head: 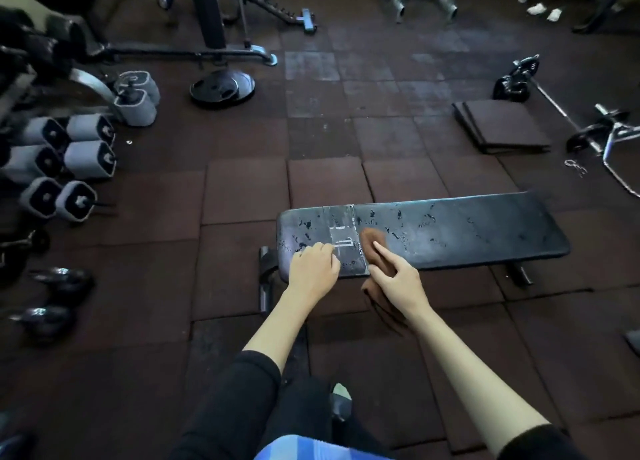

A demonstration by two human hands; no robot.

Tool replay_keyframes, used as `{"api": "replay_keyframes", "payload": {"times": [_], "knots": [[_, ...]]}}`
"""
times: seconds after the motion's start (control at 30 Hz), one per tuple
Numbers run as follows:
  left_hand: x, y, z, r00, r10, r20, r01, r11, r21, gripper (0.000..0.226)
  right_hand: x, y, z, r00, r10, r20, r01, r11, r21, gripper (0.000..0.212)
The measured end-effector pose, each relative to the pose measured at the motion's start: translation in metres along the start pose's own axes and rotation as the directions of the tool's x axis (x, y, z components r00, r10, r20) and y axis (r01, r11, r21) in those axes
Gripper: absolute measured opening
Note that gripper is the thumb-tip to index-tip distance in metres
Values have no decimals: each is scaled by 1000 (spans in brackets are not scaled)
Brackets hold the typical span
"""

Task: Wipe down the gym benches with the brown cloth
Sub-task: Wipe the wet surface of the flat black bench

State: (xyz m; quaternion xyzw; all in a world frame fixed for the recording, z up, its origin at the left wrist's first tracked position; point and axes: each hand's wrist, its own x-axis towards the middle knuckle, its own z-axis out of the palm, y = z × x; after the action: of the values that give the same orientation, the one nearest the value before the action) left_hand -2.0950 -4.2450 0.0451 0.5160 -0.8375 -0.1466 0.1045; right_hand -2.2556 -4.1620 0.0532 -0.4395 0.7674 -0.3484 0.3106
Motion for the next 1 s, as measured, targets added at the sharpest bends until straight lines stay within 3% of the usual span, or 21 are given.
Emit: {"api": "replay_keyframes", "payload": {"times": [0.37,0.53,0.77,0.93,1.0], "knots": [[40,-40,56,992,-123,-38,122,991,-47,32,79,37,59,990,-45,131,60,992,-109,51],[54,-78,103,985,-169,-37,169,986,5,21,112,62,108,982,-63,178,93,982,-163,55],[69,-137,217,961,-247,-125,243,969,-46,40,165,138,200,969,-142,200,199,931,-307,75],[81,-171,297,915,-383,-124,372,923,-102,51,200,203,265,927,-327,181,374,793,-481,70],[85,-182,322,904,-411,-114,400,910,-109,53,212,228,284,888,-418,194,449,691,-566,63]]}}
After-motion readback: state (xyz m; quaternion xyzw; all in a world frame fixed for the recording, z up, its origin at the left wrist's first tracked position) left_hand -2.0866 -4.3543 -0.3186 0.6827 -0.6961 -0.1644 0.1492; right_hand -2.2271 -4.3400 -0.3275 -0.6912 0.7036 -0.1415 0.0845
